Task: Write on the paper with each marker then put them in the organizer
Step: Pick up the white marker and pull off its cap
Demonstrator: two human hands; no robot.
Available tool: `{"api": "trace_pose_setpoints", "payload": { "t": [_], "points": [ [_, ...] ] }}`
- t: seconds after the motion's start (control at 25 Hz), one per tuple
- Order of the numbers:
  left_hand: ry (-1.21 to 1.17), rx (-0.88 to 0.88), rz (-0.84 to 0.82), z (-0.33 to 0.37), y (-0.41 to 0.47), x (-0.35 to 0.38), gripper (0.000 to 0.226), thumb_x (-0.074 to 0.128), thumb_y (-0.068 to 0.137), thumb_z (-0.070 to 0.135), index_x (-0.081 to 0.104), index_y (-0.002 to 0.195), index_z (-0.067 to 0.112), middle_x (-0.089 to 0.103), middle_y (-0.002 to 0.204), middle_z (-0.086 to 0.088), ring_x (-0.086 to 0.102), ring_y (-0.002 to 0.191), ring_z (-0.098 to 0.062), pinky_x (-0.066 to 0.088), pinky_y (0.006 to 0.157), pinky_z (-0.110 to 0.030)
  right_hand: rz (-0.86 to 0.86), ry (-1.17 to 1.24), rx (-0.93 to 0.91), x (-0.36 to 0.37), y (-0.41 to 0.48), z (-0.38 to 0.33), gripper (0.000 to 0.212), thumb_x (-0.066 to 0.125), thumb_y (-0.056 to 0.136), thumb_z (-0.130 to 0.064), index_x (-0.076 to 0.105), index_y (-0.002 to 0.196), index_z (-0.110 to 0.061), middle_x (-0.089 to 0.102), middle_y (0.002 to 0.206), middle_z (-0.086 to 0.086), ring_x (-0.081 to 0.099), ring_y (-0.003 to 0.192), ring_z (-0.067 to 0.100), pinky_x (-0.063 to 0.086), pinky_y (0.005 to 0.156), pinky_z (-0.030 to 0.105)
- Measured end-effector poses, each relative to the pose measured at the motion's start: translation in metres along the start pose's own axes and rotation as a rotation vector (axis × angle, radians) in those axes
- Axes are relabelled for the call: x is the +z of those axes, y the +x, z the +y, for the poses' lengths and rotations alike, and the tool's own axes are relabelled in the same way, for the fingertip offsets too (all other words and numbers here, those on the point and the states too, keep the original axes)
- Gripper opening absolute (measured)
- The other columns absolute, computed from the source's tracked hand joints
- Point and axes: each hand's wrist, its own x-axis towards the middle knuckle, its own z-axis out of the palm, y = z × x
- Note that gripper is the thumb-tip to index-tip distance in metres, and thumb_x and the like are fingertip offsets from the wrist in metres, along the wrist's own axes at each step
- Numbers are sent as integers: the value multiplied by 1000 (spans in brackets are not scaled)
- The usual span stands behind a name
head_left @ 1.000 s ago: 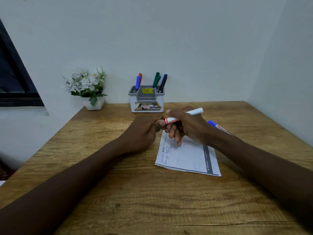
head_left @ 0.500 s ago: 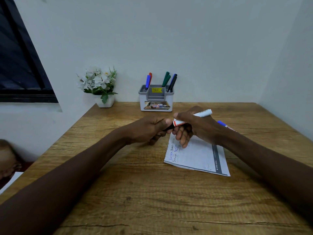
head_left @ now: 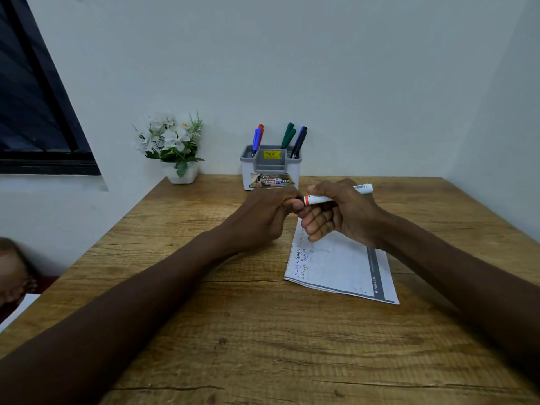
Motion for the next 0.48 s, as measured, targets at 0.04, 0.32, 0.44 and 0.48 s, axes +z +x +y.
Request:
{"api": "trace_pose_setpoints", "payload": {
  "t": [0.04, 0.32, 0.44, 0.48],
  "points": [
    [-24, -12, -19, 2, 0, 1, 22, 46, 104, 9, 62, 89, 10, 50, 73, 16, 45, 61, 6, 33, 61, -8, -8, -10, 4, 0, 0, 1, 45, 45, 107, -21, 69, 86, 11, 70, 73, 25, 71, 55, 27, 61, 53, 34],
    [-639, -535, -162, -17, -7, -30, 42, 31, 110, 37, 55, 91, 9, 42, 66, 4, 37, 56, -11, 40, 54, -27, 89, 191, -118, -35, -9, -11, 39, 41, 105, -17, 68, 94, 10, 76, 79, 20, 76, 62, 26, 63, 57, 32],
    [-499, -557, -176, -11, -9, -26, 48, 29, 110, 39, 58, 88, 8, 47, 64, 3, 42, 55, -9, 40, 58, -27, 138, 79, -158, -48, -10, -7, 42, 49, 104, -25, 72, 103, 11, 70, 70, 20, 66, 49, 21, 56, 48, 28],
    [-392, -549, -227, -7, -10, -19, 51, 28, 110, 40, 59, 84, 9, 51, 64, 4, 45, 55, -4, 40, 62, -27, 129, 14, -156, -46, -9, -2, 39, 52, 103, -24, 73, 104, 8, 69, 71, 21, 63, 49, 21, 55, 47, 28]
  ]
}}
